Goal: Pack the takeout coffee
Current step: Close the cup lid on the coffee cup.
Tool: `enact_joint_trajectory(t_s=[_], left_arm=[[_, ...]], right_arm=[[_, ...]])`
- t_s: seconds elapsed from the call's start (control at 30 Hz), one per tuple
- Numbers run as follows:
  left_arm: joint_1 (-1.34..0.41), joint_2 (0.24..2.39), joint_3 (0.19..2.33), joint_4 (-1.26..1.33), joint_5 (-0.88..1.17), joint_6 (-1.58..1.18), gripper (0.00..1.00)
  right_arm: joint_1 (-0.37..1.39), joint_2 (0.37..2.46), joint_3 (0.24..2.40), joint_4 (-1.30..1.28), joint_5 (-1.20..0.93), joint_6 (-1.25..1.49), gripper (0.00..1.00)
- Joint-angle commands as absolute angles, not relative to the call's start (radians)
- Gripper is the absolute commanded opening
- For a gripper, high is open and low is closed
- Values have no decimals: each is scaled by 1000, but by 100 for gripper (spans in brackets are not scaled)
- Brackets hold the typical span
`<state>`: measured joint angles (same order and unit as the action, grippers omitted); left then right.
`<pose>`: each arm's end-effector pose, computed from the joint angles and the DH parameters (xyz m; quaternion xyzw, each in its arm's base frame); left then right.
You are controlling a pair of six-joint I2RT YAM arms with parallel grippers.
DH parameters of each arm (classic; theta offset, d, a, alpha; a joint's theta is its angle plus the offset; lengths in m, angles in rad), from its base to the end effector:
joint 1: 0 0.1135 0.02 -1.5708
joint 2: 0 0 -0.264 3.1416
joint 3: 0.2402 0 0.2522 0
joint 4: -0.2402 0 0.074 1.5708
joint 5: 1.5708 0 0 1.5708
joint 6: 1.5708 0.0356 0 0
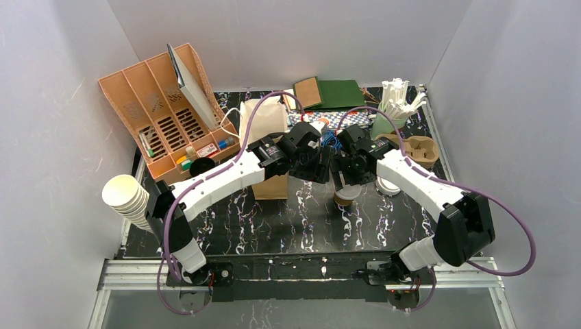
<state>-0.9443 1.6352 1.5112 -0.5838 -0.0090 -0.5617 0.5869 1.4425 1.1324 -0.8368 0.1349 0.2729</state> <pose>0.2176 -0.3002 0.3349 0.1709 0.8921 -0.2830 0.3080 0.2381 0.1526 0.2581 -0.1385 0.9656 0.0276 0.2183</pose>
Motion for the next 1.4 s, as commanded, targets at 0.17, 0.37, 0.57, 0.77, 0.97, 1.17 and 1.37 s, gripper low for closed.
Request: enact_joint_trajectory(t_s=[0.17,0.37,0.57,0.77,0.97,1.17,1.37], left_arm=[[-937,1635,1508,-591,0,-563,60],[-938,1645,1526,-590,0,-560,60],[-937,1656,1544,-591,0,-558,60],[-938,1644,1529,-588,15,-561,61],[-939,1667,1552,-574,56,-565,58],[-963,1712,1570,-519,76,-598,49],[-985,1771,1567,-470,80,-706,35]], right_arm=[[591,1493,1057,-824,141,347,84],[591,1462,1143,-885,215,462,98],[589,1422,1192,-872,154,461,98],[582,1401,1205,-887,146,436,98],[454,1395,1239,-886,66,382,98],[263,1380,1240,-818,-158,340,78],[201,1430,1216,-714,-354,284,56]])
